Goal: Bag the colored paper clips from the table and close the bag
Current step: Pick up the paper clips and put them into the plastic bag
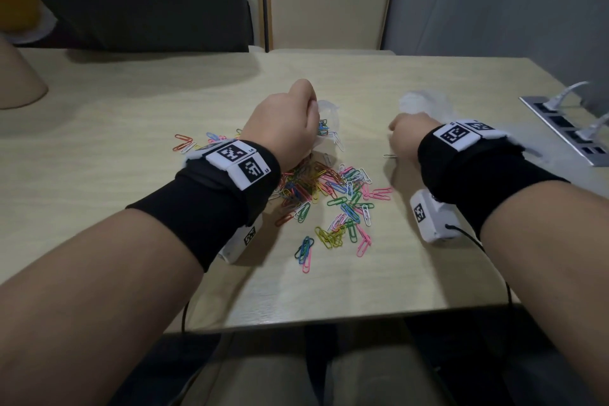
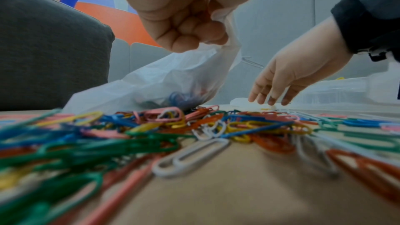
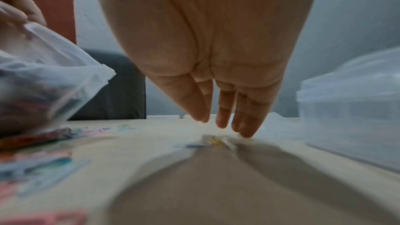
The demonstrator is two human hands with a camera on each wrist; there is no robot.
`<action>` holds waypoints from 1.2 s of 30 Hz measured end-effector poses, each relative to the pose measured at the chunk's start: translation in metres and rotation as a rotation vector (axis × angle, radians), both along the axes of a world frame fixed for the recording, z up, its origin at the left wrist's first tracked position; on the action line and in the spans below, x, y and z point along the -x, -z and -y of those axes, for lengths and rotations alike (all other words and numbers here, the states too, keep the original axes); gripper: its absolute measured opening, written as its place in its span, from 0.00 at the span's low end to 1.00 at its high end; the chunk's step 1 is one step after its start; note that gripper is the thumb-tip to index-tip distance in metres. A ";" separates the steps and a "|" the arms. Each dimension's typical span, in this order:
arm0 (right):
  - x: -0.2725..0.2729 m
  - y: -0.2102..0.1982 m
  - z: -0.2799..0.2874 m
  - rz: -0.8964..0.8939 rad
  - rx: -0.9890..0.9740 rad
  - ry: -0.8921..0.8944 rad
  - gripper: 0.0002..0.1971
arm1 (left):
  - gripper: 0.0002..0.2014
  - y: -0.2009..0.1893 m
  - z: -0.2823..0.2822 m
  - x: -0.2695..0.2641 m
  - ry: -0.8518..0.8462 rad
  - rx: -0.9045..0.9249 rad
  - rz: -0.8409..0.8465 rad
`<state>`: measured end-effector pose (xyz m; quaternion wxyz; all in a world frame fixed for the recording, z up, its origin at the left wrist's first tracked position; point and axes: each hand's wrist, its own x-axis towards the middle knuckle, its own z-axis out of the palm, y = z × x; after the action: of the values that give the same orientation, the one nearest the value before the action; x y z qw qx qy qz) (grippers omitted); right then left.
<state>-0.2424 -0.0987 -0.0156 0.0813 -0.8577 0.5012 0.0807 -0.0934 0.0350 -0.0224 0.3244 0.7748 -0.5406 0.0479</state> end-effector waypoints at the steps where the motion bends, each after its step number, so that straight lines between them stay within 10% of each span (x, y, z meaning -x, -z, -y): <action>1: 0.002 0.004 0.000 -0.057 0.010 -0.013 0.19 | 0.11 0.000 0.000 0.000 0.002 -0.002 0.002; 13: -0.010 0.001 -0.036 0.071 -0.343 -0.196 0.20 | 0.10 0.002 0.002 -0.001 0.000 -0.005 0.007; 28: 0.015 -0.010 -0.018 -0.021 -0.014 -0.095 0.18 | 0.10 0.002 0.002 -0.002 0.010 -0.009 0.007; 36: 0.002 0.001 -0.050 -0.126 -0.268 -0.185 0.17 | 0.11 0.003 0.002 -0.001 0.006 -0.006 0.020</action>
<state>-0.2441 -0.0485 -0.0165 0.1555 -0.8750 0.4089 0.2075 -0.0921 0.0328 -0.0257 0.3167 0.7735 -0.5464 0.0530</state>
